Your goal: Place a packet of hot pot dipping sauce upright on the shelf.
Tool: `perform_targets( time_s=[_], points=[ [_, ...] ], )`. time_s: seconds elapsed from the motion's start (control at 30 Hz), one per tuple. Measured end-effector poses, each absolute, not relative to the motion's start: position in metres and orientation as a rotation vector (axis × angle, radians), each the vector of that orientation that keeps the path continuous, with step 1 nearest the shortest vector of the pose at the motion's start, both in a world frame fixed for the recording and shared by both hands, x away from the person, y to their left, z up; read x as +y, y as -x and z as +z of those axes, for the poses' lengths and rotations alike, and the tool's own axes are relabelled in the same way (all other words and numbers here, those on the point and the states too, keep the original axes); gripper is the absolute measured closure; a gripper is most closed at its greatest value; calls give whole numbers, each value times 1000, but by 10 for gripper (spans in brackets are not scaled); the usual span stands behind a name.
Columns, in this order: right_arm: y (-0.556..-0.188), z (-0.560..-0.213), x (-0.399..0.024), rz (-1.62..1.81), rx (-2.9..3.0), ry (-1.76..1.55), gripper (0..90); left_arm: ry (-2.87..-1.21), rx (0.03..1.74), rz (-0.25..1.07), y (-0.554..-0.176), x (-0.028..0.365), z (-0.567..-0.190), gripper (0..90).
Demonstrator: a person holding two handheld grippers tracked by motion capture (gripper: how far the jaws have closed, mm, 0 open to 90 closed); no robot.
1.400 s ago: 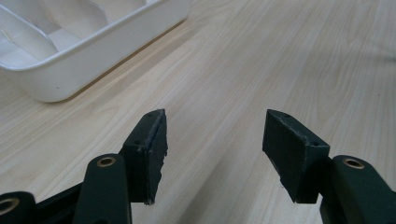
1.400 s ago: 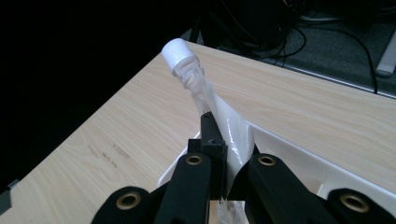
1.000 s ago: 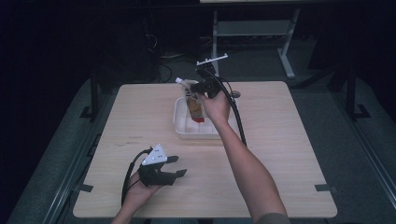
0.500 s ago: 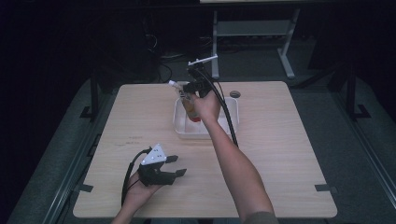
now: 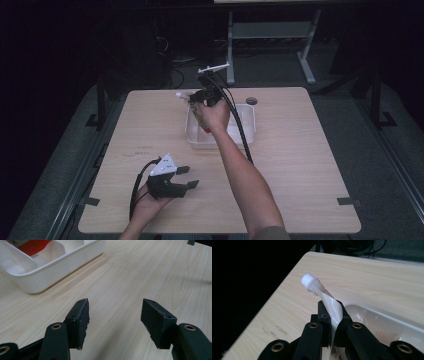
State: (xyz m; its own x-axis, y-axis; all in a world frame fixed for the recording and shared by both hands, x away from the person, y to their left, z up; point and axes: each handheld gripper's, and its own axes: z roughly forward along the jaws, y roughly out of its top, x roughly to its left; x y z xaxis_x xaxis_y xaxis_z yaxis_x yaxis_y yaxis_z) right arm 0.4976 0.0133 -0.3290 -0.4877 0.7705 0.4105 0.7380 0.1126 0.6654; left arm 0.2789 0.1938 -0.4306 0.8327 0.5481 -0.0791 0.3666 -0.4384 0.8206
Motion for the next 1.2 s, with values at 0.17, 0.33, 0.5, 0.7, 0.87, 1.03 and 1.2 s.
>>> perform_targets(
  time_s=[0.17, 0.33, 0.5, 0.7, 0.87, 1.03, 1.2],
  points=[
    [-501, -339, 1, 1323, 2298, -1619, 860, -2077, 667, 251, -279, 194, -430, 393],
    [-499, -349, -5, 1295, 2316, -1595, 851, -2078, 672, 253, -279, 194, -430, 391],
    [-496, -349, -11, 1295, 2351, -1558, 824, -2081, 671, 253, -279, 194, -431, 390],
    [-491, -350, -16, 1298, 2404, -1528, 802, -2080, 668, 256, -278, 193, -430, 391],
    [-486, -352, -18, 1305, 2442, -1506, 782, -2083, 668, 257, -279, 193, -430, 391],
    [-482, -353, -20, 1311, 2475, -1488, 766, -2083, 668, 261, -279, 193, -431, 391],
    [-479, -355, -21, 1319, 2491, -1481, 758, -2083, 667, 263, -279, 194, -431, 391]
  ],
)
